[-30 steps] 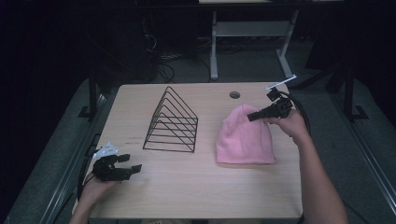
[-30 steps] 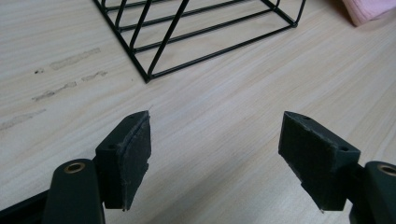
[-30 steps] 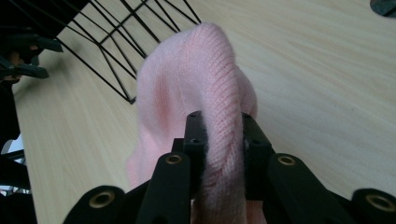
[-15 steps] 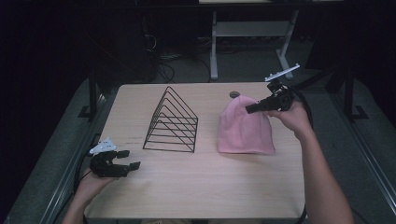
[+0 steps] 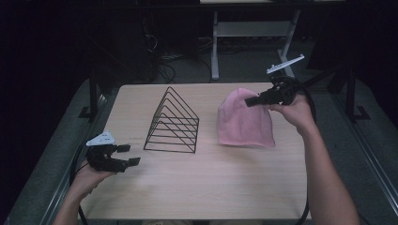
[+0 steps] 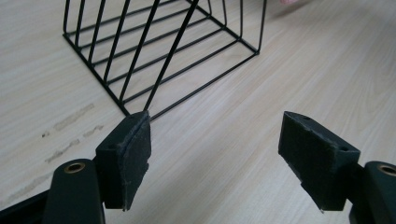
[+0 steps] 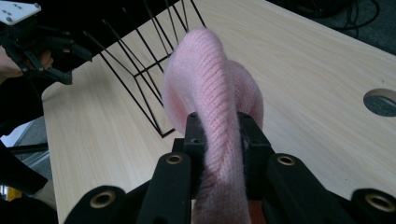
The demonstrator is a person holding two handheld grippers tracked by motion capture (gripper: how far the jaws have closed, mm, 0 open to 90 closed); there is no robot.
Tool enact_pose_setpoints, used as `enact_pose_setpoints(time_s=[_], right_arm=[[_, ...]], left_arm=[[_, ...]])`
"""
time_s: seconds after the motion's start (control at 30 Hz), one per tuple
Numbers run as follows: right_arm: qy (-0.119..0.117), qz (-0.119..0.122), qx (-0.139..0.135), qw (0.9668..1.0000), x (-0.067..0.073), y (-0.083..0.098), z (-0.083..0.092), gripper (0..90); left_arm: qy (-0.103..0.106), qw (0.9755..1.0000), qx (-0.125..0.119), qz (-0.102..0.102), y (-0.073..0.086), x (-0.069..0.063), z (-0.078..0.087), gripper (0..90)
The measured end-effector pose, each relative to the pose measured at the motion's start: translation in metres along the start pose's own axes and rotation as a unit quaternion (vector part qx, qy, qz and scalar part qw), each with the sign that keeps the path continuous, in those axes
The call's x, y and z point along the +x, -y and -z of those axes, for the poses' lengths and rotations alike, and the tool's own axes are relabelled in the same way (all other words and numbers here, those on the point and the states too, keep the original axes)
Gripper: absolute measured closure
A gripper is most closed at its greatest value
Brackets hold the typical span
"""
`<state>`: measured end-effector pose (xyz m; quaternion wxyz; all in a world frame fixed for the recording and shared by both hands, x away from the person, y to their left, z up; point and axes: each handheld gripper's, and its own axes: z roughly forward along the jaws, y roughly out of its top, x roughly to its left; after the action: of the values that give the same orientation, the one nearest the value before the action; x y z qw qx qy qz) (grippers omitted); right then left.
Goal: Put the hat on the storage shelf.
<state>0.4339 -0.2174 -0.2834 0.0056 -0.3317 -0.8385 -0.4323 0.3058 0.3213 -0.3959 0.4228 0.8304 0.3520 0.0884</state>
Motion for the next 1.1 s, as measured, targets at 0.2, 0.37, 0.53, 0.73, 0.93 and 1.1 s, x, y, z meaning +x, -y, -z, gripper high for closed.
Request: enact_pose_setpoints(time_s=[0.2,0.37,0.53,0.73,0.93,1.1], right_arm=[[0.001,0.021,-0.003,0.9998,0.011,-0.011,0.005,76.7],[0.0,0.034,-0.004,0.9994,0.021,-0.02,0.007,76.7],[-0.004,0.046,-0.011,0.9989,0.032,-0.03,0.012,76.7],[-0.011,0.062,-0.014,0.9979,0.046,-0.042,0.015,76.7],[-0.02,0.077,-0.015,0.9967,0.06,-0.057,0.016,76.7],[-0.032,0.092,-0.016,0.9951,0.072,-0.069,0.014,76.7]], left_arm=[[0.017,0.9998,0.002,-0.009,-0.015,-0.001,0.008,25.5],[0.023,0.9994,-0.001,-0.025,-0.029,-0.003,0.016,25.5],[0.032,0.9982,0.003,-0.052,-0.046,-0.008,0.022,25.6],[0.041,0.9965,0.001,-0.072,-0.064,-0.009,0.026,25.6],[0.05,0.9955,0.006,-0.08,-0.077,-0.01,0.025,25.6],[0.054,0.9942,0.008,-0.092,-0.089,-0.012,0.024,25.6]])
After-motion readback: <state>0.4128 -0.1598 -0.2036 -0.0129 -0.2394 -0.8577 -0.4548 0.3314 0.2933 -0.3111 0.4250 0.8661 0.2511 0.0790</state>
